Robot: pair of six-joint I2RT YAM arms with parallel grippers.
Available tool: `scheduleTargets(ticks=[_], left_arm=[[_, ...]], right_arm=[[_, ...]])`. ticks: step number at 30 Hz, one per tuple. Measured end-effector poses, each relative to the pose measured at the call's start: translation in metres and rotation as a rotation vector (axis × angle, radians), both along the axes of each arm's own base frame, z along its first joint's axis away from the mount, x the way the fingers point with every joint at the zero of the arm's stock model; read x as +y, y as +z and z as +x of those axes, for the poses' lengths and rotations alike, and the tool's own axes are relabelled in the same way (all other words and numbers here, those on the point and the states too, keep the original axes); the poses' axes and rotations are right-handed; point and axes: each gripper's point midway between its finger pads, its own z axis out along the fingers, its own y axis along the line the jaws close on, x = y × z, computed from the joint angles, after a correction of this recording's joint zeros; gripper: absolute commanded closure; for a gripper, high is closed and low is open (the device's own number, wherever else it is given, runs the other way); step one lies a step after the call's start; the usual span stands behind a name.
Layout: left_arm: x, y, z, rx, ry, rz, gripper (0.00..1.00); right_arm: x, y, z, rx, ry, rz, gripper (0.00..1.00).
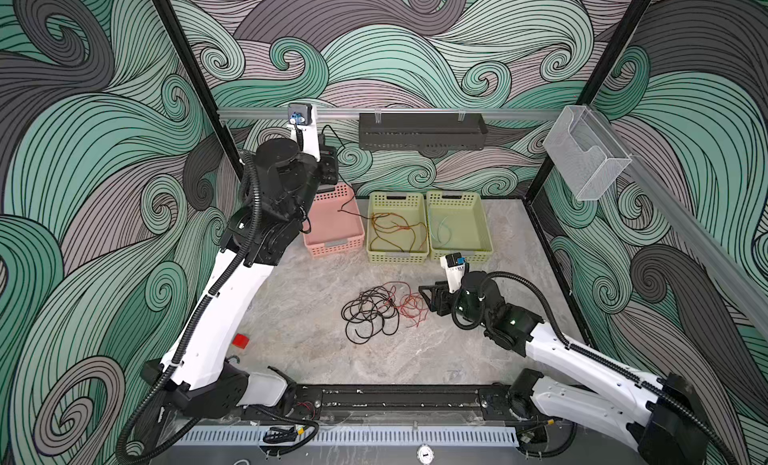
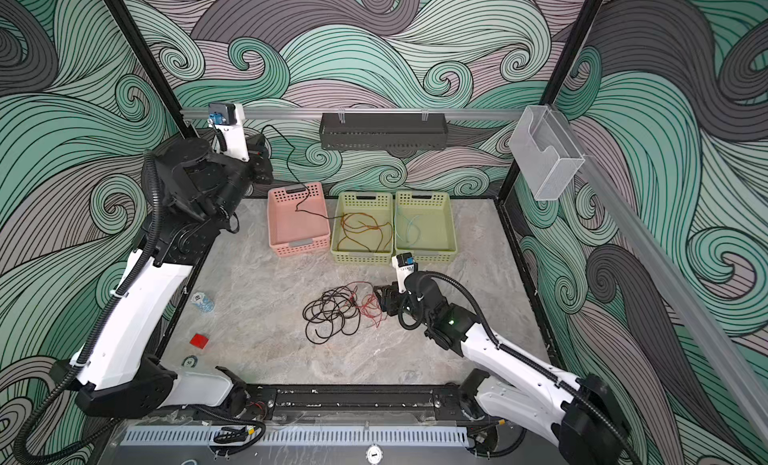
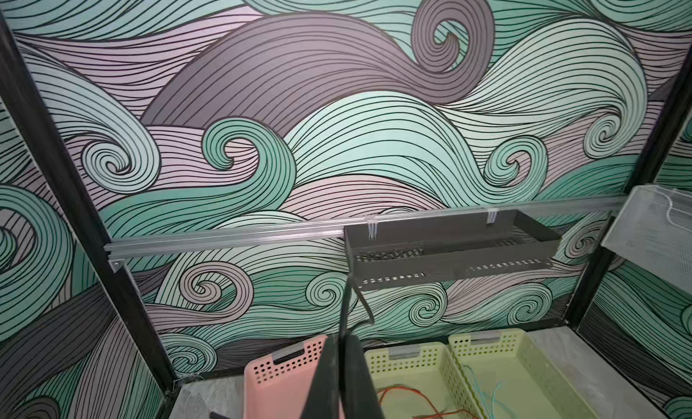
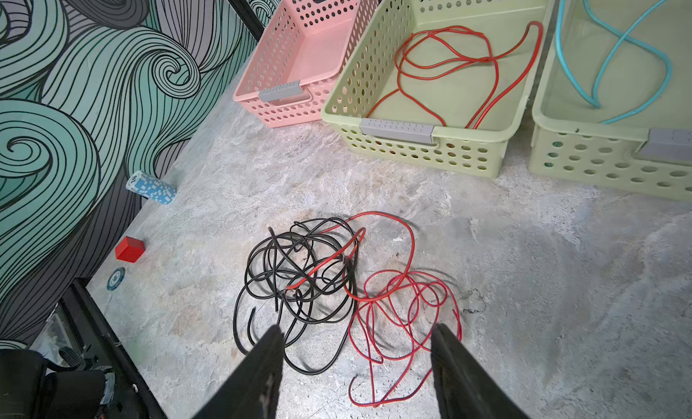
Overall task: Untangle the cables
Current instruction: 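Lower the black cable into the pink basket and open the left gripper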
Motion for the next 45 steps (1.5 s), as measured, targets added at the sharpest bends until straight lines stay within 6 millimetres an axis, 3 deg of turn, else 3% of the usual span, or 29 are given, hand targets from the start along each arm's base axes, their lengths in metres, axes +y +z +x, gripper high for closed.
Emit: scheduleTargets(ticks=[8, 12, 15, 22, 30, 31, 33, 36, 38, 41, 45], left_arm=[[0.045, 0.0, 0.023, -0.031, 0.078, -0.06, 1.0], [0.062, -0.007, 0.05, -0.034, 0.104, -0.084, 1.0], [0.071, -0.027, 0.08, -0.005, 0.118, -0.099, 1.0], [0.067, -0.118, 0.149, 0.166, 0.109, -0.099, 1.0], [0.061, -0.231, 0.174, 0.374, 0.117, -0.105, 1.0], [0.061, -0.244, 0.175, 0.399, 0.119, -0.104, 0.88], [0.059, -0.268, 0.178, 0.455, 0.115, -0.098, 0.53], [0.053, -0.291, 0.177, 0.544, 0.091, -0.106, 0.34], [0.051, -0.292, 0.172, 0.582, 0.084, -0.123, 0.29], [0.044, -0.276, 0.161, 0.584, 0.044, -0.155, 0.28], [0.032, -0.245, 0.123, 0.548, -0.032, -0.23, 0.28]], right_arm=[[-0.001, -0.008, 0.001, 0.015, -0.004, -0.024, 0.38], [-0.001, -0.015, 0.003, 0.023, -0.011, -0.049, 0.37], [-0.001, -0.024, 0.004, 0.042, -0.011, -0.07, 0.37], [-0.001, -0.039, 0.006, 0.073, -0.012, -0.106, 0.37], [-0.001, -0.046, 0.006, 0.089, -0.015, -0.124, 0.37], [-0.002, -0.047, 0.006, 0.091, -0.015, -0.126, 0.37], [-0.002, -0.048, 0.005, 0.093, -0.017, -0.131, 0.37], [-0.004, -0.049, 0.005, 0.095, -0.018, -0.141, 0.37], [-0.004, -0.049, 0.005, 0.098, -0.02, -0.146, 0.37], [-0.004, -0.043, 0.005, 0.094, -0.021, -0.143, 0.37], [-0.006, -0.031, 0.003, 0.078, -0.023, -0.121, 0.39]])
